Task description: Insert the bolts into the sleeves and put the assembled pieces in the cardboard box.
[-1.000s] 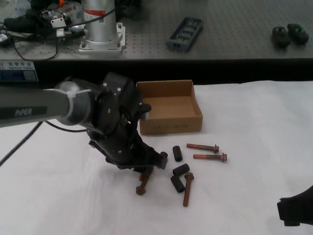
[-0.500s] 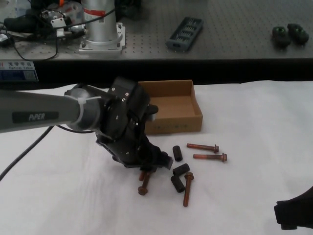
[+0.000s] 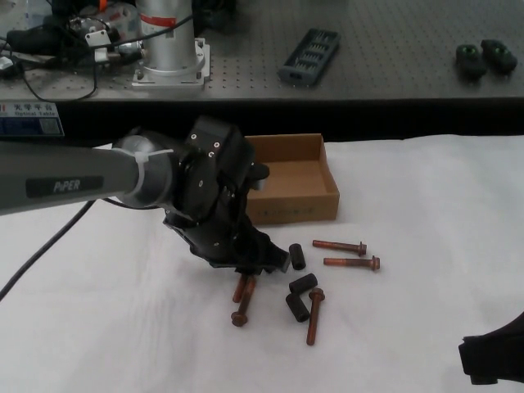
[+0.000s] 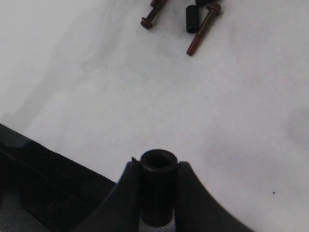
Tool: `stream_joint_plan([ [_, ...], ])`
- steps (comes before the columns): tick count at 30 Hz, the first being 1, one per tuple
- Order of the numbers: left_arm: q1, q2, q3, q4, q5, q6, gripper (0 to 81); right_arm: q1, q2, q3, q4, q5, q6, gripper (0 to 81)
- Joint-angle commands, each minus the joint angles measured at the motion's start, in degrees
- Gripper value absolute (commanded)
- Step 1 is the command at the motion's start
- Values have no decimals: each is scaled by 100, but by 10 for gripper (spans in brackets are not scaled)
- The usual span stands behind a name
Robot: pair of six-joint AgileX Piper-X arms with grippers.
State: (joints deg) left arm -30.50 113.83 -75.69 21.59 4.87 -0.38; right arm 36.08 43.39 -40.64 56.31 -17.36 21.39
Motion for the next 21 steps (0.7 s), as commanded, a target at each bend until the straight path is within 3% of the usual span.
stream_joint_plan([
  [1,-17,-13,-51,59,-154,196,369,10,-51,-6,-9,-93,-62,19],
  [14,-5,270,-51,-96,-219,254,366,10,-51,-6,-9,-164,-89,19],
  [17,-5,274,-51,-145,-218,254,324,10,-51,-6,-9,-164,-89,19],
  [21,-5,274,-51,-244,-201,355,207,10,-51,-6,-9,-163,-133,19],
])
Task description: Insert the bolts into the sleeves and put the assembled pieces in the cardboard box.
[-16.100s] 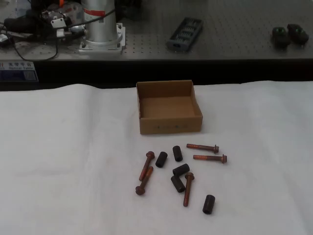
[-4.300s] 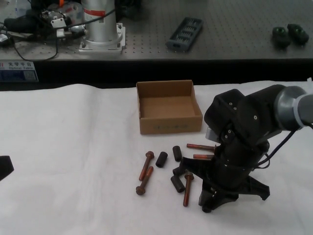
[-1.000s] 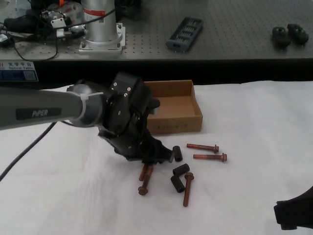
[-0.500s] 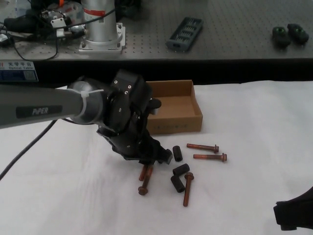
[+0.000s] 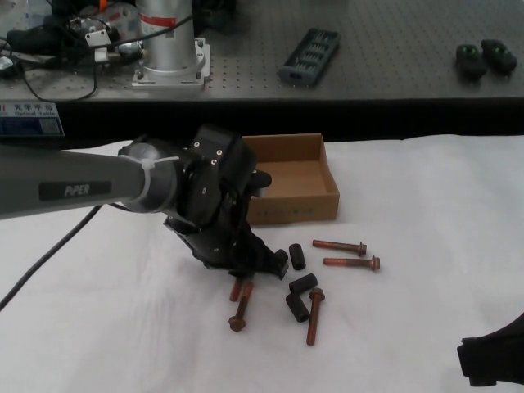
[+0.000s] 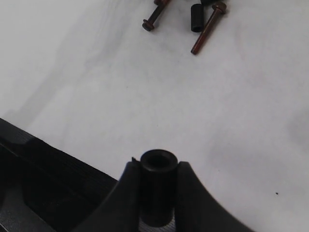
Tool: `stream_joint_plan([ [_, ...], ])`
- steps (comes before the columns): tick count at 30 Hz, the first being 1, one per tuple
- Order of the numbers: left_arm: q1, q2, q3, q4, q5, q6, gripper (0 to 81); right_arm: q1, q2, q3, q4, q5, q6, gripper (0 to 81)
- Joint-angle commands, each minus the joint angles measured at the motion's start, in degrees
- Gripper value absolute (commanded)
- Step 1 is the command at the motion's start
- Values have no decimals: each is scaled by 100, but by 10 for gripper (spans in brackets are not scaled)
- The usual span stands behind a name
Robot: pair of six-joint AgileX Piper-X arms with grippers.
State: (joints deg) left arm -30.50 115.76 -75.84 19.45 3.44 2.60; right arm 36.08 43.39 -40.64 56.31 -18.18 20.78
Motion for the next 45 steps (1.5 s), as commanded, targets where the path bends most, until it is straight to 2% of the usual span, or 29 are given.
stream_joint_plan([
  [1,-5,81,-36,-28,-45,101,179,10,-51,-6,-9,-81,-72,19],
  [8,-5,81,-36,23,124,151,10,10,-51,-6,-9,-81,-72,19],
  [17,-5,-16,-395,1067,163,104,6,10,-51,-6,20,-81,-71,19],
  [24,10,-719,-610,1150,273,-196,6,10,-51,-6,18,-37,-71,19],
  [32,11,-1885,-110,910,974,-1061,6,10,-8,-6,-603,-38,-305,19],
  [37,11,-2726,604,0,1776,-1915,6,10,444,-6,-1246,-110,-814,19],
  [42,30,-3563,1281,-897,2186,-2223,6,10,1154,-6,-2129,-623,-1154,19],
  [45,179,-3991,1548,-1167,2482,-2452,6,10,1577,-6,-2913,-853,-1223,19],
])
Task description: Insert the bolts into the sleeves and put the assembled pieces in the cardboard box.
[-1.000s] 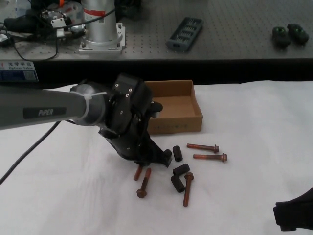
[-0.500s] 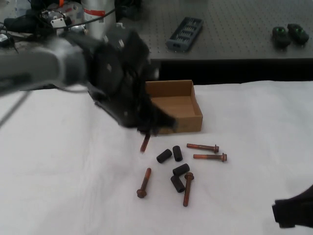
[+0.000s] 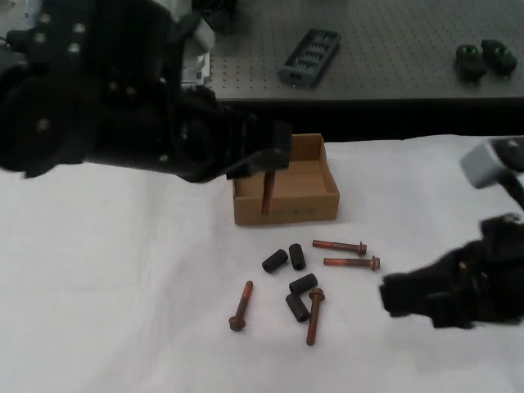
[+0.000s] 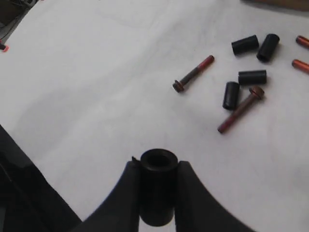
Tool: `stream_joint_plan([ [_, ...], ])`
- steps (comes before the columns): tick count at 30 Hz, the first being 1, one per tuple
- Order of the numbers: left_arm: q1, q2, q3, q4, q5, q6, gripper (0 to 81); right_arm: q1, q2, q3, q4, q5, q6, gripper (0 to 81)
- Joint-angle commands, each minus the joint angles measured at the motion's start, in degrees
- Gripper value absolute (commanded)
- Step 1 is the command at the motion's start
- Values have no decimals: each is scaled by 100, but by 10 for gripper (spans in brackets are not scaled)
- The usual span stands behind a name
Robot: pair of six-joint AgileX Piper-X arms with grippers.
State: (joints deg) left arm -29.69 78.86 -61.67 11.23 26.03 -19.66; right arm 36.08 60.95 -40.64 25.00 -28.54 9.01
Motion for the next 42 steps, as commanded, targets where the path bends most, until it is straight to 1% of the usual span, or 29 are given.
stream_joint_plan([
  [1,178,-399,202,-449,341,-284,6,10,-54,-6,-101,-8,-89,19],
  [4,474,-694,427,-931,815,-536,6,10,259,-6,-1045,-658,-112,19],
  [6,690,-815,554,-1369,1235,-873,6,10,431,-6,-1537,-871,-112,19],
  [9,908,-872,745,-2056,1777,-1237,6,10,668,-6,-2199,-1189,-14,19],
  [13,968,-871,945,-2528,2169,-1425,6,50,891,-6,-2934,-1362,440,19],
  [15,968,-871,1027,-2648,2337,-1512,6,152,987,-6,-3269,-1361,440,19],
  [19,968,-871,1151,-2672,2437,-1503,6,428,1128,-6,-3693,-1361,552,19],
  [25,968,-871,1322,-3067,2490,-1119,6,729,1188,-21,-3957,-1404,749,19],
  [36,968,-871,1590,-3896,2469,-1219,6,742,1188,-21,-3956,-1403,812,19],
  [42,968,-871,1932,-4880,2411,-1548,6,742,1188,-21,-3956,-1403,877,19],
])
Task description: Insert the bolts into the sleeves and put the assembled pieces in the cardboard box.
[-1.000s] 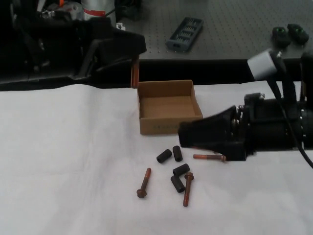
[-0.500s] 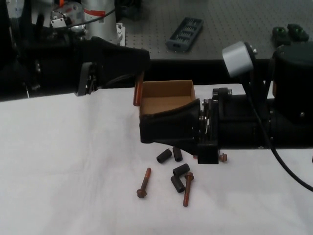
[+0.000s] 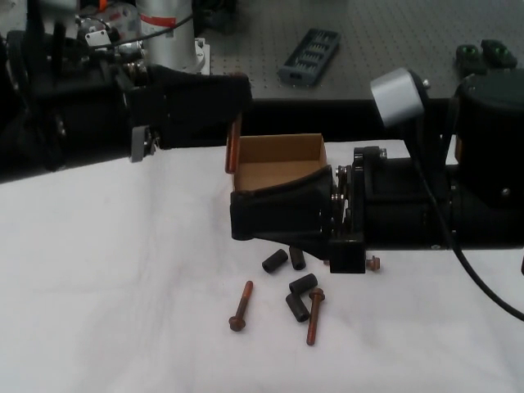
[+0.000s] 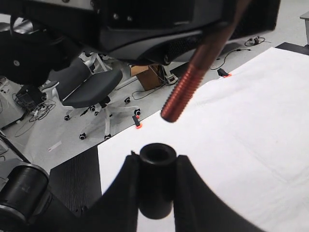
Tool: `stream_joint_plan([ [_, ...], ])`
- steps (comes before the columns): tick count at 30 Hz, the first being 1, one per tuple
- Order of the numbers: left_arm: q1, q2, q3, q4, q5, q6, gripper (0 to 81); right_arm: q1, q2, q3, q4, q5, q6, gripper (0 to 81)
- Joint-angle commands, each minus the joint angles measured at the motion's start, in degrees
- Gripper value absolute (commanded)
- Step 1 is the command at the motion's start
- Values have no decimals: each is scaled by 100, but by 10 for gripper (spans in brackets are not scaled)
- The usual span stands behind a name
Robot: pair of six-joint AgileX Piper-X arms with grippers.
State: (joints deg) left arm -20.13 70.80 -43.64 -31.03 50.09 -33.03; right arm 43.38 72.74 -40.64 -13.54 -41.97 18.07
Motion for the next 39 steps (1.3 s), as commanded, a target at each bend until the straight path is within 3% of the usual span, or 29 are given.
stream_joint_plan([
  [1,13,-65,199,-839,6,-296,6,12,9,-21,-103,-60,40,19],
  [6,13,-65,517,-1496,-7,-452,6,12,9,-21,-103,-60,39,19],
  [28,13,-54,526,-1923,322,-727,6,12,9,-21,-181,-461,37,19],
  [39,-133,-54,526,-1923,349,-670,6,12,9,-21,-1036,-489,678,19],
])
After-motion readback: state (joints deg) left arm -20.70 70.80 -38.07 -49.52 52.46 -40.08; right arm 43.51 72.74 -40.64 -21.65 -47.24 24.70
